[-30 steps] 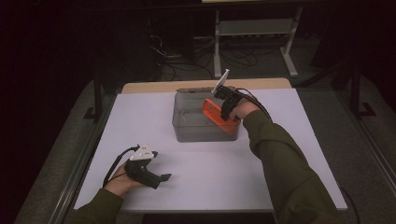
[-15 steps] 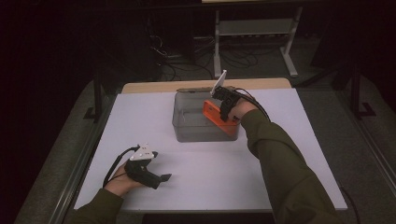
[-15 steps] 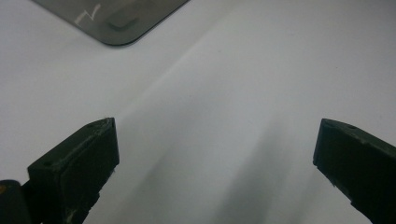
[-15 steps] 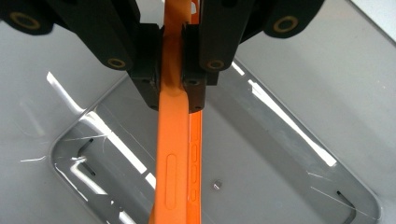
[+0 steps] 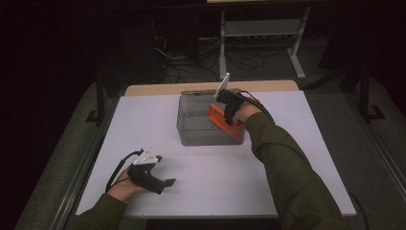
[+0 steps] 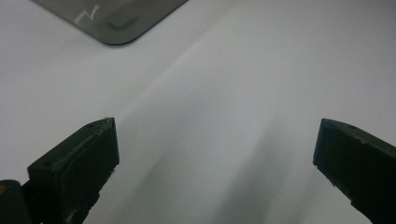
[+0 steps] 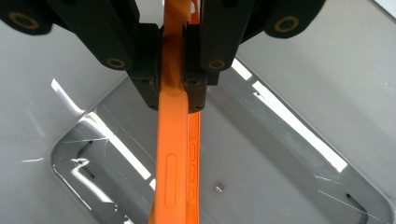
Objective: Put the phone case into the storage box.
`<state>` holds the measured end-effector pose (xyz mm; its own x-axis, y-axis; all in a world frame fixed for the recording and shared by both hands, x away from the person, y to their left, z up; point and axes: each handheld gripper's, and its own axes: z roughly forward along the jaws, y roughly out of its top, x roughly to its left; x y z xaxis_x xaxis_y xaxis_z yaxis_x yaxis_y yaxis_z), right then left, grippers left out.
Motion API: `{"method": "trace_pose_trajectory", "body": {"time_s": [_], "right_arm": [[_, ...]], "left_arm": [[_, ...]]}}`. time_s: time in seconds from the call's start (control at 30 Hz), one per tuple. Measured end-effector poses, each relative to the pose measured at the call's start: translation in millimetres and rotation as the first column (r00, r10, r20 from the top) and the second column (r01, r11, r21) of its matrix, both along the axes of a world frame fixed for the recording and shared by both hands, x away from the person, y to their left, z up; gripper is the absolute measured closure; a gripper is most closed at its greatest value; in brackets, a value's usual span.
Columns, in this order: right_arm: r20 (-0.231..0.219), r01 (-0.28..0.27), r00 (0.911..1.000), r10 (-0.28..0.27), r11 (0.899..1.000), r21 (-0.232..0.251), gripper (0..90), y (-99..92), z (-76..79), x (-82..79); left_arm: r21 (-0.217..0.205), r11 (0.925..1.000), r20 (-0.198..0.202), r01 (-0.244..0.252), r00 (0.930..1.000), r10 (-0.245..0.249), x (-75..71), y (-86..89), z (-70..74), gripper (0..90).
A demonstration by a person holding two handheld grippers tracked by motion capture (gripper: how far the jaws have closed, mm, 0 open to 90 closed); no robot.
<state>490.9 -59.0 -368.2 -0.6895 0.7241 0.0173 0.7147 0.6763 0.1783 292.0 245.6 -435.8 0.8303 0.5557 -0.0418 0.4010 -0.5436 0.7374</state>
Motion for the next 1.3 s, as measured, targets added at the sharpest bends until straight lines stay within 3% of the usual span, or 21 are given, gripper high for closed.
{"method": "trace_pose_trajectory", "body": {"time_s": [0.5, 1.3], "right_arm": [[-0.01, 0.008, 0.9999, -0.008, 1.0, -0.025, 78.8, 3.5, -1.8, 0.4], [0.005, -0.005, 1.0, 0.005, 1.0, -0.006, 71.6, 4.0, -0.2, 1.6]], "left_arm": [[0.001, 1.0, -0.001, 0.001, 1.0, -0.001, -0.4, 0.4, 0.1, 0.0], [-0.001, 1.0, -0.003, 0.003, 1.0, -0.003, -0.4, 0.3, -0.4, 0.0]]}}
